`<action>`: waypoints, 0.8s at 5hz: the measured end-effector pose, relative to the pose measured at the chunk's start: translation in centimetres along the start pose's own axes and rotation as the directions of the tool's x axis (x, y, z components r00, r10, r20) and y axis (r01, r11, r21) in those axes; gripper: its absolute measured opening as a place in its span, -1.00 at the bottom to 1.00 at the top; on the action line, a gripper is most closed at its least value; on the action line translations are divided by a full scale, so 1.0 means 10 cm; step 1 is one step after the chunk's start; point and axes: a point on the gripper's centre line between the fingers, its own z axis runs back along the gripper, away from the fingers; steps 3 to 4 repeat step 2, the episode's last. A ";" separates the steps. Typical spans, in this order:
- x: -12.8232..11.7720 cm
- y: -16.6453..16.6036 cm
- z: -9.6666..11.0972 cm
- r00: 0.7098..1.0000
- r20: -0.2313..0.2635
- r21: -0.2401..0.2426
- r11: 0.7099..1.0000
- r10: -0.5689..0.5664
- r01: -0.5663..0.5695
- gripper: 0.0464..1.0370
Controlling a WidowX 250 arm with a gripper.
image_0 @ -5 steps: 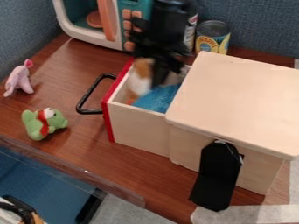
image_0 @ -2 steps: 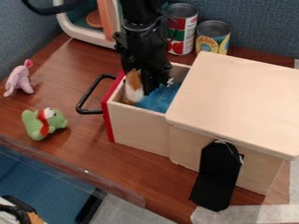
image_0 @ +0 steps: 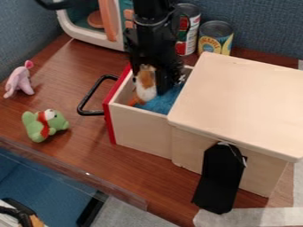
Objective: Put the white and brown doll in the drawer
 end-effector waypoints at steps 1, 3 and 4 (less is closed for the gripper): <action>0.02 0.05 0.06 1.000 -0.005 -0.007 1.000 0.010 -0.010 0.96; 0.03 0.08 0.16 0.999 -0.037 -0.013 1.000 0.025 -0.026 0.95; 0.03 0.08 0.16 0.999 -0.037 -0.013 1.000 0.025 -0.026 0.95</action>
